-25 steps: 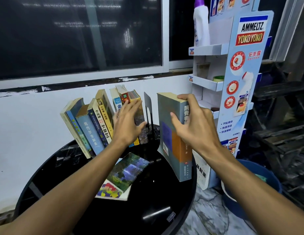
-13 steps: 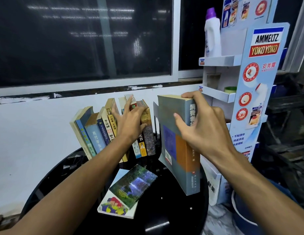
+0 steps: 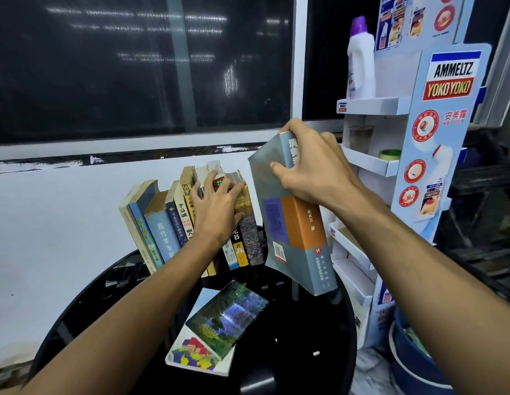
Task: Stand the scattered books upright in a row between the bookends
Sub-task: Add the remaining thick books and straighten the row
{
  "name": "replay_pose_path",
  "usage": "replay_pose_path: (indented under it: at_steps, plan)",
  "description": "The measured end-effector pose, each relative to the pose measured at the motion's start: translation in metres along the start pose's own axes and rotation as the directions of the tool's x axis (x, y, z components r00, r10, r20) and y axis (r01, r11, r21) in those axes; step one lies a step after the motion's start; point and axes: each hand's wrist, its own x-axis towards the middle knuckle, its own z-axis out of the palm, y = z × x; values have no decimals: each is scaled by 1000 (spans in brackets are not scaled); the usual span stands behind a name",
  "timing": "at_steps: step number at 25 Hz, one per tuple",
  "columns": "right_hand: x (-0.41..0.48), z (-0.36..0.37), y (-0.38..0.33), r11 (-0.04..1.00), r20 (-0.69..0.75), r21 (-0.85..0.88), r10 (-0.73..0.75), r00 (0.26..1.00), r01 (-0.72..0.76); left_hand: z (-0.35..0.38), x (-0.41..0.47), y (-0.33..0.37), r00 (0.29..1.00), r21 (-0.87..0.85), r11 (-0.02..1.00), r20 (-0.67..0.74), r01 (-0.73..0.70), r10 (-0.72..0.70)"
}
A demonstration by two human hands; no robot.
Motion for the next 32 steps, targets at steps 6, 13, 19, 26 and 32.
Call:
replay_pose_path:
  at_steps: [6,13,19,26,32]
  plan:
    - [31,24,-1,998,87,-58,37,996,-32,3,0,-1,1000,-9,1000,-7,5,-5]
    - [62,54,2,995,43,10,98,994,-98,9,0,-2,999,-47,999,-32,17,-19]
    - [57,71,4,994,-30,70,85,996,-83,12,0,-4,999,-61,998,-37,18,-20]
    - [75,61,-1,997,97,50,49,994,-54,14,-1,-6,998,-77,997,-61,19,-24]
    - [78,68,3,990,148,65,118,982,-128,14,-1,-5,998,-76,997,-63,27,-31]
